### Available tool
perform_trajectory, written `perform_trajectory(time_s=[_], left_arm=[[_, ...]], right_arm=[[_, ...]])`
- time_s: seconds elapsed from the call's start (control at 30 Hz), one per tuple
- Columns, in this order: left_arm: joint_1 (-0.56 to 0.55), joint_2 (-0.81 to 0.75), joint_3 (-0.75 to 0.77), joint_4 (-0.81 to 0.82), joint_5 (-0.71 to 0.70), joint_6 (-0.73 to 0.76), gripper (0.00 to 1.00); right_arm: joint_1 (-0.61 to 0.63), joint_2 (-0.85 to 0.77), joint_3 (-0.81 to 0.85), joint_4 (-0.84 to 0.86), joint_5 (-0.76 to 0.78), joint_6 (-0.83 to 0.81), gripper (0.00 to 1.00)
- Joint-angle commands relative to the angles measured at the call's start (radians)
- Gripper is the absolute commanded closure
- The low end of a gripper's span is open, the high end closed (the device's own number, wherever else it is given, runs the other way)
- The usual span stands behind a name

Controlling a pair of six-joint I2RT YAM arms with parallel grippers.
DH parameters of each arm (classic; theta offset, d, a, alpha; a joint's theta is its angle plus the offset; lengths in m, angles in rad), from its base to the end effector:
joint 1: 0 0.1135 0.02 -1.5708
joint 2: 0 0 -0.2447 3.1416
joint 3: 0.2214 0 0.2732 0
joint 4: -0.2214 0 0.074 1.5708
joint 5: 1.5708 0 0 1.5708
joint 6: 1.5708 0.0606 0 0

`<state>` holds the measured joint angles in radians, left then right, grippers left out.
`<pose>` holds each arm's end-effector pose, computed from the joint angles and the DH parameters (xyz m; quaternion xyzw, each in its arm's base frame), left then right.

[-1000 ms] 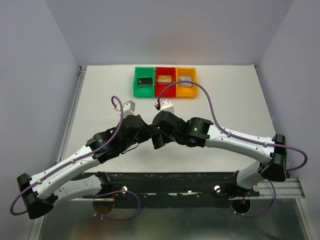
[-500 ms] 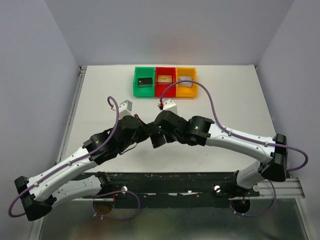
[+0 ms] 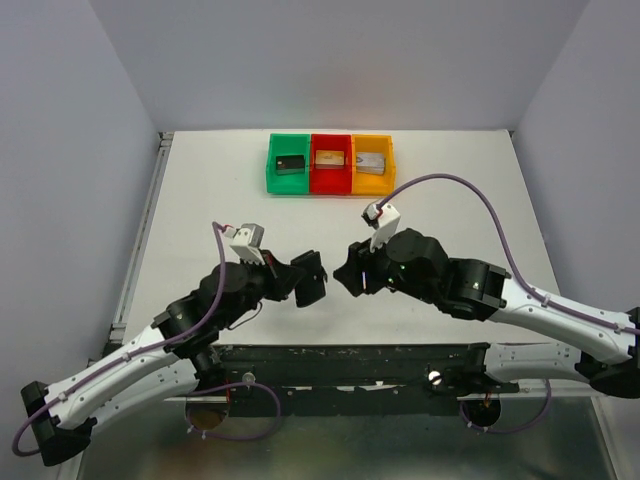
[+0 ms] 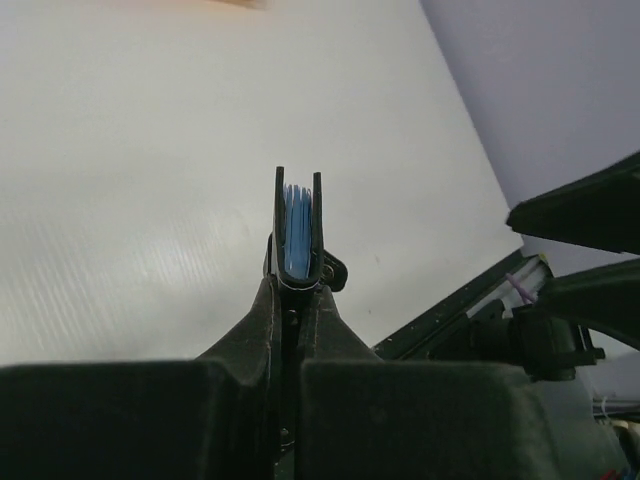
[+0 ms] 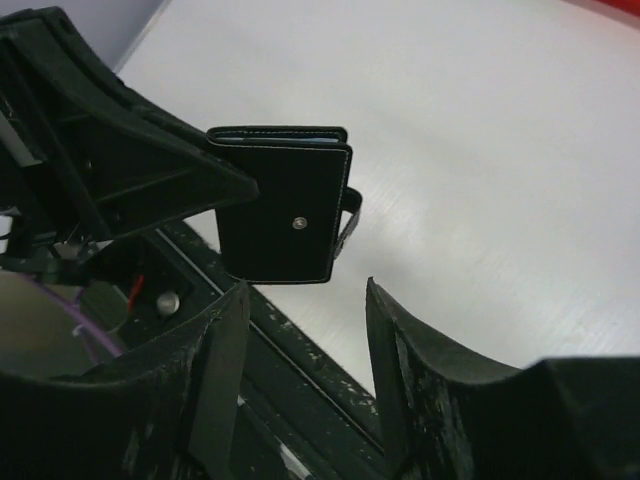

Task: Take the credit cards out of the card holder
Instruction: Open the card holder at the center of the board.

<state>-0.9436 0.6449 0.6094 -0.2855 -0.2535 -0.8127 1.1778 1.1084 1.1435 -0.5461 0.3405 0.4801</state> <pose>0.1407 -0.1683 0.2692 -0.0212 0.8076 -0.3811 0.4495 0.1296 0.2597 0.3377 -0.2102 0.8284 0.2685 0.4443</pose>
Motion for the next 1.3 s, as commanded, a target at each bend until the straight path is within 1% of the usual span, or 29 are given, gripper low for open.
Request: perform_trajectory(time_s=[0.0,0.03,0.1,0.2,0.3,0.33,0.47,0.53,0.67,0.8,1.0,1.17,1.27], left_arm=[[0.012,-0.164,-0.068,0.239,0.132,0.135,1.00],[0.017,-0.191,-0.082,0.258,0.166,0.147,1.00],[0.031,-0.208,-0.091,0.269,0.245,0.155,1.00],[0.055,-0.192,-0.095,0.281,0.377,0.162,1.00],[0.084,-0.157,-0.100,0.335,0.506,0.152,1.00],[0.091,-0.146,-0.099,0.345,0.535,0.149,1.00],[0.120,-0.116,-0.082,0.384,0.615,0.149,1.00],[0.144,-0.110,-0.074,0.405,0.651,0.145,1.00],[0.206,-0.099,-0.074,0.454,0.747,0.123,1.00],[0.268,-0.088,-0.088,0.531,0.842,0.080,1.00],[0.312,-0.035,-0.105,0.727,0.991,-0.011,1.00],[0.335,0.033,-0.123,0.992,1.118,-0.143,1.00],[0.358,0.097,-0.128,1.165,1.197,-0.256,1.00]], right_arm=[[-0.004,-0.047,-0.080,0.195,-0.219,-0.057,0.42],[-0.001,-0.048,-0.090,0.210,-0.253,-0.058,0.43],[-0.003,-0.047,-0.097,0.199,-0.261,-0.040,0.46],[-0.003,-0.051,-0.106,0.199,-0.259,-0.032,0.47],[-0.001,-0.064,-0.099,0.189,-0.250,-0.031,0.50],[-0.003,-0.067,-0.093,0.175,-0.241,-0.032,0.51],[-0.003,-0.076,-0.076,0.098,-0.166,-0.040,0.62],[-0.007,-0.084,-0.085,0.063,-0.137,-0.034,0.65],[-0.024,-0.131,-0.129,0.031,-0.107,-0.012,0.67],[-0.032,-0.189,-0.177,0.041,-0.112,-0.014,0.67],[-0.041,-0.229,-0.199,0.041,-0.124,-0.023,0.67],[-0.069,-0.254,-0.194,0.009,-0.121,-0.024,0.67],[-0.084,-0.272,-0.189,-0.008,-0.117,-0.023,0.67]])
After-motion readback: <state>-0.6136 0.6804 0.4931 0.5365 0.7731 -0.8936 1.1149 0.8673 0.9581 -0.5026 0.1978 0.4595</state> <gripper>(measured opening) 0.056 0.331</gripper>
